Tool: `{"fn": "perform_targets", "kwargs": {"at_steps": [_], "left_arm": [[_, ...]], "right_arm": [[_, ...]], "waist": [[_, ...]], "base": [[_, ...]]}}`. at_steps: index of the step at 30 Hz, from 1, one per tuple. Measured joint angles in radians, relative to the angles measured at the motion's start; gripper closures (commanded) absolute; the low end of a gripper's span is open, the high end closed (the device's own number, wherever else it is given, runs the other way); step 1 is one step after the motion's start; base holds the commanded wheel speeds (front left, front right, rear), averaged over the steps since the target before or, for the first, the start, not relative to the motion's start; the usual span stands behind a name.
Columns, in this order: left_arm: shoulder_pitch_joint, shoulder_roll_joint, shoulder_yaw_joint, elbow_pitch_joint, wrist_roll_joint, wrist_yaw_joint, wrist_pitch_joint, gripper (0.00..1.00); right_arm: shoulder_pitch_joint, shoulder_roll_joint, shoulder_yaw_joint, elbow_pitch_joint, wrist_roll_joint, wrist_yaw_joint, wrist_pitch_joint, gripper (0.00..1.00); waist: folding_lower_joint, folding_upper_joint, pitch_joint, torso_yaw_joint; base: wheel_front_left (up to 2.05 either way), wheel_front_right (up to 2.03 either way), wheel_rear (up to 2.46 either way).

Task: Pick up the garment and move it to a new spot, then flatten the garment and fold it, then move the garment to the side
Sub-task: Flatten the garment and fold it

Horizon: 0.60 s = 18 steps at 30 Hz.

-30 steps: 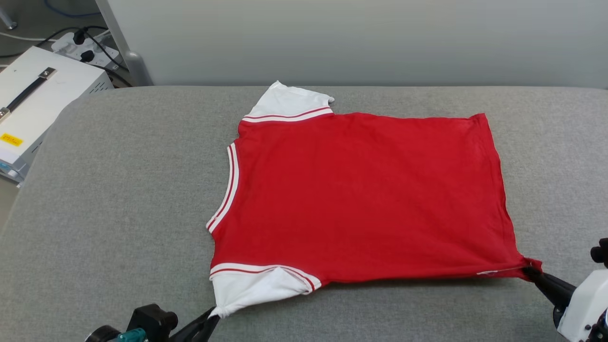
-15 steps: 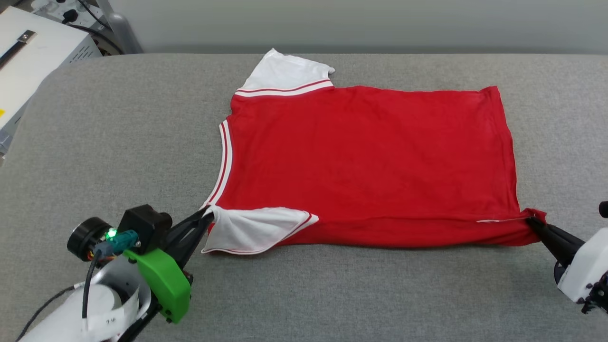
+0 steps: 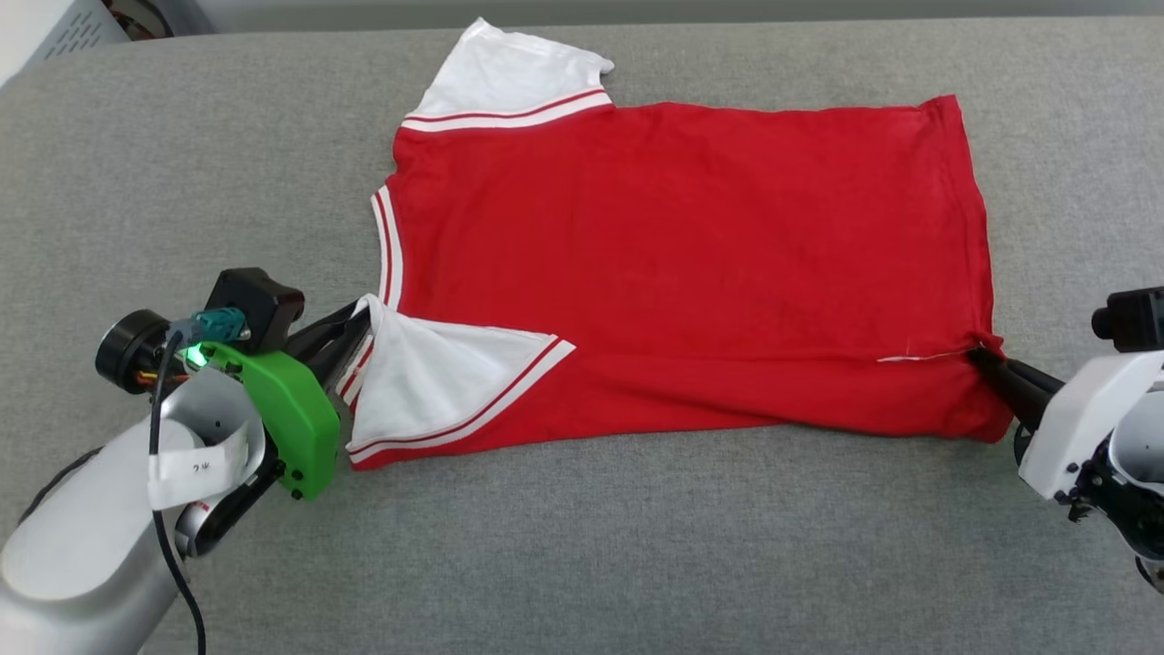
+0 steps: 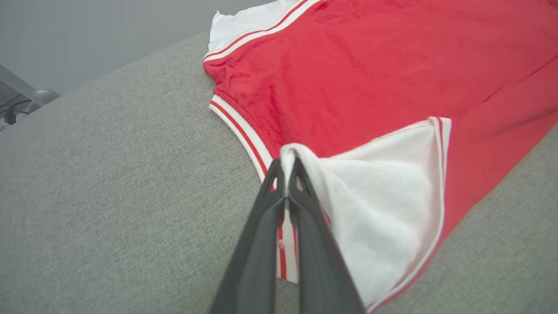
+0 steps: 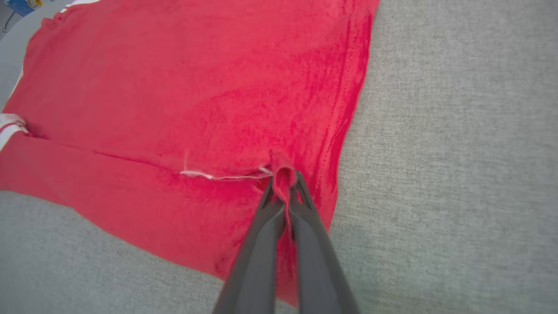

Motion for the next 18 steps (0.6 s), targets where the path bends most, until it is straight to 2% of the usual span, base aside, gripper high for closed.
{"fn": "perform_targets", "kwargs": {"at_steps": [12,13,14,15,16,18], "left_arm": [[-0.135,-0.028,-0.142,0.167,-0.037,-0.003,-0.060,0.98],[-0.143,-0.033,-0.149,0.182,-0.040,-0.003,-0.070,0.19],[-0.152,-0.039,-0.158,0.199,-0.042,-0.003,-0.083,0.00],[-0.159,-0.046,-0.166,0.221,-0.048,-0.003,-0.095,0.00],[-0.164,-0.054,-0.170,0.239,-0.053,-0.003,-0.108,0.00],[-0.174,-0.069,-0.183,0.281,-0.053,-0.003,-0.138,0.00]], "right_arm": [[-0.097,0.030,0.049,0.107,-0.025,0.000,-0.016,1.00],[-0.102,0.030,0.053,0.115,-0.026,0.000,-0.020,1.00],[-0.109,0.031,0.058,0.126,-0.030,0.000,-0.024,1.00],[-0.116,0.031,0.064,0.132,-0.043,0.000,-0.038,0.40],[-0.123,0.032,0.065,0.143,-0.055,0.000,-0.050,0.00],[-0.133,0.037,0.070,0.158,-0.059,0.000,-0.061,0.00]], "waist": [[0.0001,0.0000,0.047,-0.007],[0.0001,0.0000,0.048,-0.005],[0.0000,0.0000,0.048,-0.004],[0.0000,0.0000,0.048,-0.003],[0.0000,0.0000,0.048,-0.002],[0.0001,0.0000,0.043,0.000]], "base": [[0.00,0.00,0.00],[0.00,0.00,0.00],[0.00,0.00,0.00],[0.00,0.00,0.00],[0.00,0.00,0.00],[0.00,0.00,0.00]]}}
